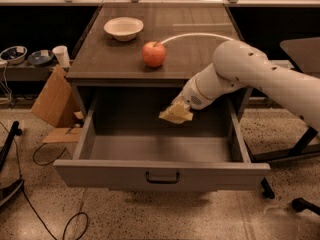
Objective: Place sponge into top drawer
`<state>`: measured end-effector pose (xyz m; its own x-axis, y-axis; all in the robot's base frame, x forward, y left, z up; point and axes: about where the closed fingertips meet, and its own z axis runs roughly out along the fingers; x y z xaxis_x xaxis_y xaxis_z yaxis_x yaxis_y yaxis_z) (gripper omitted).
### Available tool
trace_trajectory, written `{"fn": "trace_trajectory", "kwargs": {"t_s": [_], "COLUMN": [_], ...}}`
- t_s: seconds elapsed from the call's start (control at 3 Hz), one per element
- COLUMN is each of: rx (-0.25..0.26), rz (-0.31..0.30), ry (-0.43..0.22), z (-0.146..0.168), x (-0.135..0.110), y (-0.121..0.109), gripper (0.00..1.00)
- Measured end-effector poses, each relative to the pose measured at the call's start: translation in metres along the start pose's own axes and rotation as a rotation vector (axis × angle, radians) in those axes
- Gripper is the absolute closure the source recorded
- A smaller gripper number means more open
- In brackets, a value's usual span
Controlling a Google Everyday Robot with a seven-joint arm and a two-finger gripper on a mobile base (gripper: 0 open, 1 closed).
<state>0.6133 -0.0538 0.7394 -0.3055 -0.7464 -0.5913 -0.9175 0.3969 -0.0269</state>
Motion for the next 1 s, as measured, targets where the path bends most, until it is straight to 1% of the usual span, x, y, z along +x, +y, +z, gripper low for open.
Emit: {"fn": "trace_trajectory", "kwargs": {"t_s": [0.33,0.67,1.0], "rx": [0.090,0.154,0.210], "rz": [0.056,0.101,0.166], "ry": [0.044,0.049,0.015], "z": [0.0106,0.0138,0.0200], "x": [0.0055,0.0090,0.0125], "y": [0.0004,0.0015,-0.0019], "gripper": [1.00,1.00,1.00]}}
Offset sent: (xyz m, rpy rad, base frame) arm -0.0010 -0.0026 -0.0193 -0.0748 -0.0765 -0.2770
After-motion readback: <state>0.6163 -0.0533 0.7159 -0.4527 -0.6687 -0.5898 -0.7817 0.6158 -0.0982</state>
